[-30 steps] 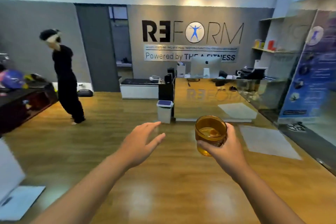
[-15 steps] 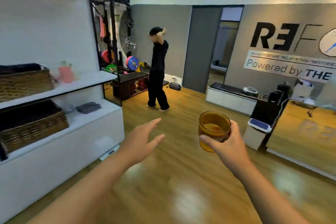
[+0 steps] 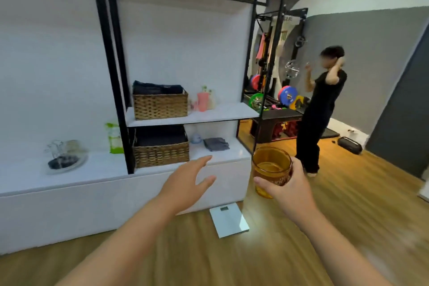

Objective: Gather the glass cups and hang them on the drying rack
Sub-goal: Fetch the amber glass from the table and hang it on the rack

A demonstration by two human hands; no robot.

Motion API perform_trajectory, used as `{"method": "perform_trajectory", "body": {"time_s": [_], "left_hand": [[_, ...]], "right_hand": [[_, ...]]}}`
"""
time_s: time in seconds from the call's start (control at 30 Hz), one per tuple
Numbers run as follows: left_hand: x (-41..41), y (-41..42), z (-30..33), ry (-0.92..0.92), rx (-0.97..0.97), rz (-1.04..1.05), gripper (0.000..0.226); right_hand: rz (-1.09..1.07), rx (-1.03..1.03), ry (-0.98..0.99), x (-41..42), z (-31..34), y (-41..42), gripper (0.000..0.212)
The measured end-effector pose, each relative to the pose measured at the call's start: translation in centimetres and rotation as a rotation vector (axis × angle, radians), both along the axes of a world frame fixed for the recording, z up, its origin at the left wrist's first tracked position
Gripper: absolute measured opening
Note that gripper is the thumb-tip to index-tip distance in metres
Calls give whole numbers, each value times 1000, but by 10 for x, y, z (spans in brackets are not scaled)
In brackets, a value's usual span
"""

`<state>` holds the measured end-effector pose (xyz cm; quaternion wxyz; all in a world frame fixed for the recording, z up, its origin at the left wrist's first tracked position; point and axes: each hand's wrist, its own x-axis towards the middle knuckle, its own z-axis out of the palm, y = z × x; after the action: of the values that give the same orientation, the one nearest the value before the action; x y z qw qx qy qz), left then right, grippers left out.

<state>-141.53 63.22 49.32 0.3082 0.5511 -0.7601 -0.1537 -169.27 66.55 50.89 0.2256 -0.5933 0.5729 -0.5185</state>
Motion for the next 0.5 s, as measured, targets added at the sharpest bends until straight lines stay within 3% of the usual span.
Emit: {"method": "perform_trajectory", "body": {"time_s": [0.3,0.5], "left_hand": [[82,-46,-17,38,42,317,61],[171,-85,-34,89,66,478,62]], "right_hand": [[315,17,21,85,-13,-152,97],[505,63,6,195,-29,-221,82]]}}
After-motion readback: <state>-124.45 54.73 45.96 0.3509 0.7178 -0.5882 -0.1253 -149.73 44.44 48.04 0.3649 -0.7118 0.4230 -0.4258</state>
